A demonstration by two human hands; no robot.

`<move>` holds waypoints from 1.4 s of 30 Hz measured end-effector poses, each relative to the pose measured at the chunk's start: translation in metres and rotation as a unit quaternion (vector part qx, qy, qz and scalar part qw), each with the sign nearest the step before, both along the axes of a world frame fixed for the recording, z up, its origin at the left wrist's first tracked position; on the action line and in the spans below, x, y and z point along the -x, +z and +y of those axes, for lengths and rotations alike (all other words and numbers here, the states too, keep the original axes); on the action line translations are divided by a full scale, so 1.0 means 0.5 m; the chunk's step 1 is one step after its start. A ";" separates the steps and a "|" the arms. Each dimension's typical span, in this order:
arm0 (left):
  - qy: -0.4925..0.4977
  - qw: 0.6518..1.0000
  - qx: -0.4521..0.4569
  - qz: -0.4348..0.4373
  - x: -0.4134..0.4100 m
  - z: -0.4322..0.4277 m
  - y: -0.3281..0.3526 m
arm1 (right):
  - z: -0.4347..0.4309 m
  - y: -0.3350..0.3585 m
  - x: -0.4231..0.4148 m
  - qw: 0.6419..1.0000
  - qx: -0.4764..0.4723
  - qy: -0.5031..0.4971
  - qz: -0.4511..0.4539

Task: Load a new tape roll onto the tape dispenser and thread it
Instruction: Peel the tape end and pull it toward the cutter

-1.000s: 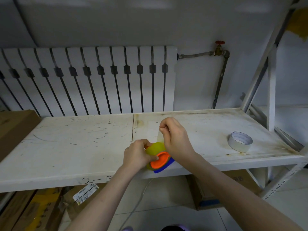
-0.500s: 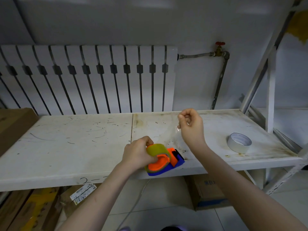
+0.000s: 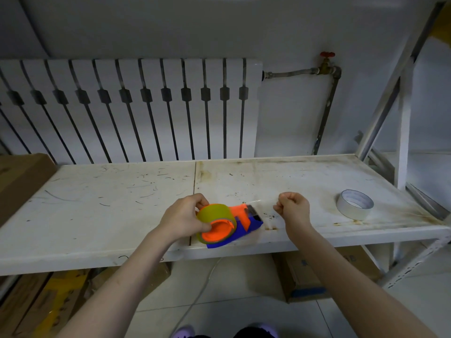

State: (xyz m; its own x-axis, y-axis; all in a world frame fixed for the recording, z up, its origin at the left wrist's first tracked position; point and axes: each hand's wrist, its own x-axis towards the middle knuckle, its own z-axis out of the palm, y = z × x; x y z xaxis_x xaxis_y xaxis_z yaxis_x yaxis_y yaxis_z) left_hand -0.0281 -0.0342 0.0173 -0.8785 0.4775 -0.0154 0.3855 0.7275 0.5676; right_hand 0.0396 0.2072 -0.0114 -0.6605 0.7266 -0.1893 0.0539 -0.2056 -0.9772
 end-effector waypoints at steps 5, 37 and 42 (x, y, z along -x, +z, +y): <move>-0.001 1.000 0.022 0.012 0.005 0.009 0.004 | -0.015 0.030 -0.009 0.998 0.012 0.043 0.050; -0.028 1.000 0.000 -0.005 -0.016 0.035 0.030 | -0.170 0.132 -0.054 0.923 -0.292 0.185 0.168; -0.029 0.999 0.016 0.013 -0.005 0.027 0.039 | -0.176 0.129 -0.049 0.923 -0.266 0.188 0.207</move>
